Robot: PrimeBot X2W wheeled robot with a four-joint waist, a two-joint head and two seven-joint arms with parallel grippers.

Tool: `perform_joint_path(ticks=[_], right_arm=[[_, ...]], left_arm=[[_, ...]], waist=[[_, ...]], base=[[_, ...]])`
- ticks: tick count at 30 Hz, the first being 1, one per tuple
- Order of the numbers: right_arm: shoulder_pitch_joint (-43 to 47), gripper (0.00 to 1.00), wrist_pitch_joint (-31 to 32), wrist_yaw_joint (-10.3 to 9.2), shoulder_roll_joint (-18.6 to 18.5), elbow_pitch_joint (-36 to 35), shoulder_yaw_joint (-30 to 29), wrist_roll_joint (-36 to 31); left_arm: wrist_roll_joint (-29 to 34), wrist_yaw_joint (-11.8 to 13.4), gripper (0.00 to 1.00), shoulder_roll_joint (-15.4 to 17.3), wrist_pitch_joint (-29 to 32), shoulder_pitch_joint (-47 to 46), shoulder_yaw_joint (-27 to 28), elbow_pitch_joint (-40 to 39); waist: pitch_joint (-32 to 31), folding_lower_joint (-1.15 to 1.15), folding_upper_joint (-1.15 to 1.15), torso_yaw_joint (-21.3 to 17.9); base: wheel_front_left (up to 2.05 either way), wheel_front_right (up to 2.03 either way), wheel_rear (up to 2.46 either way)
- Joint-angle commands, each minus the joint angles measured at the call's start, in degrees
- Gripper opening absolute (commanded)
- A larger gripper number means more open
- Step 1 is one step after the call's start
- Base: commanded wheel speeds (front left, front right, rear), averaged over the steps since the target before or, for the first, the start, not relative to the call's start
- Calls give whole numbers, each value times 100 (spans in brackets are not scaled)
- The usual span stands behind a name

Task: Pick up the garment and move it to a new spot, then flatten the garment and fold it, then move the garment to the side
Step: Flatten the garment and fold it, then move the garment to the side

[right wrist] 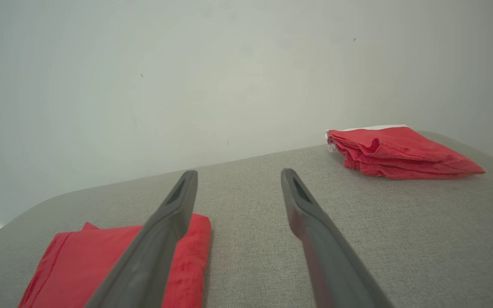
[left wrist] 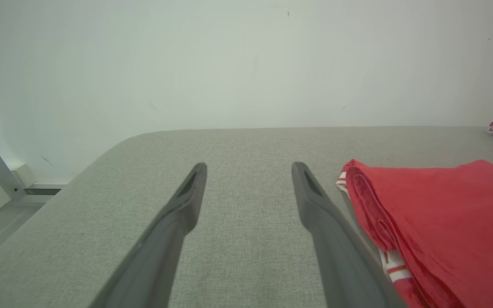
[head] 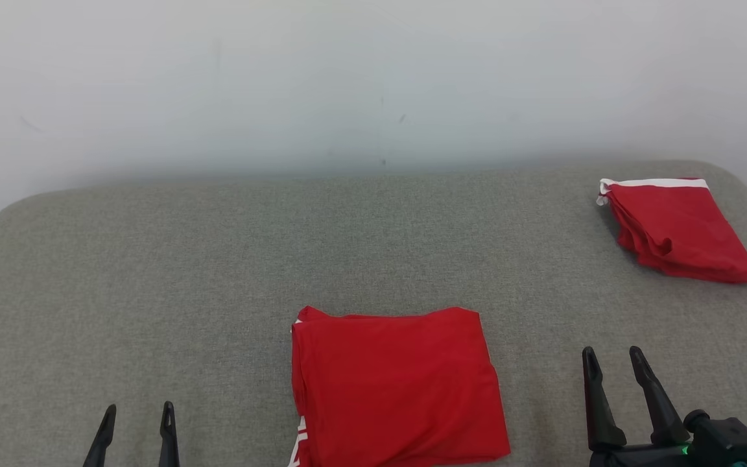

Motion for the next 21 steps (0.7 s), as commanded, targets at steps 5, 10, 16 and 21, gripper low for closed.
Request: perform_joint_path(ticks=[5, 10, 16, 21], right_arm=[[77, 100, -20, -17, -13, 18, 20, -133], [70, 100, -21, -17, -28, 85, 54, -210], [55, 100, -21, -17, 7, 171, 71, -253], [66, 100, -21, -17, -20, 218, 81, -255]], left_arm=[[138, -19, 100, 100, -18, 139, -58, -78], [188, -16, 100, 103, -18, 179, -34, -96], [240, 3, 100, 108, -18, 209, 0, -89], [251, 4, 100, 107, -18, 215, 5, -74]], waist=[[-39, 1, 0, 72], [-57, 1, 0, 137], [-52, 1, 0, 183], [-43, 1, 0, 201]], base=[[0, 0, 0], [0, 0, 0], [0, 0, 0], [0, 0, 0]])
